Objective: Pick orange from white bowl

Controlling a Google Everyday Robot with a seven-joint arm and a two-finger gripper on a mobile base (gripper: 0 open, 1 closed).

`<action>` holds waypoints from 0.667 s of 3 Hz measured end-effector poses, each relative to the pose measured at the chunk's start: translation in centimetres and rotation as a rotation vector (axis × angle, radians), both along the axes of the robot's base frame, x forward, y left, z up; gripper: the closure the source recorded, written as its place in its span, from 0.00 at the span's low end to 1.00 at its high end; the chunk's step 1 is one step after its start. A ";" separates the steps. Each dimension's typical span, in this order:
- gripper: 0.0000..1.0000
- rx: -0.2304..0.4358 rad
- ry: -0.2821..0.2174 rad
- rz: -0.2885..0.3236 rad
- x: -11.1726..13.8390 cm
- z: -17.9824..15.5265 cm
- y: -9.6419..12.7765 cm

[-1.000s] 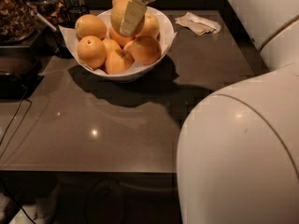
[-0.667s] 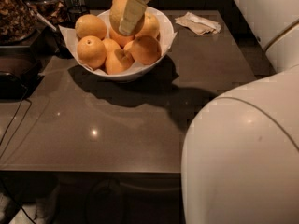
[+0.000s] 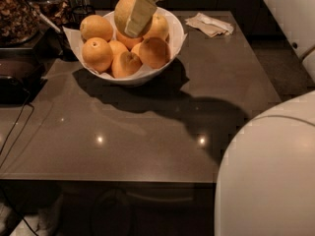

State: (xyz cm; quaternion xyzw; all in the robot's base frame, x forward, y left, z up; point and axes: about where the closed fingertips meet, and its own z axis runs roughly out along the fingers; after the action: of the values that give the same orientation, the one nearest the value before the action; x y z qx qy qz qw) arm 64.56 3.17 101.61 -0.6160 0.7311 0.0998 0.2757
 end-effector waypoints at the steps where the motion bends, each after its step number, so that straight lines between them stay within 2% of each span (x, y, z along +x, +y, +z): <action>1: 1.00 0.048 0.000 -0.019 -1.7 0.9 -0.4; 2: 1.00 0.098 -0.002 -0.033 -4.1 1.4 -0.8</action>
Offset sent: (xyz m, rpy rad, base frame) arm -0.0707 -0.0156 0.0168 0.1578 -0.0035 -0.0564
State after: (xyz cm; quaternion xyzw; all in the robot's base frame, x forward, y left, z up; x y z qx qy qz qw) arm 60.49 2.36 103.03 -0.5895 0.7352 0.1303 0.3081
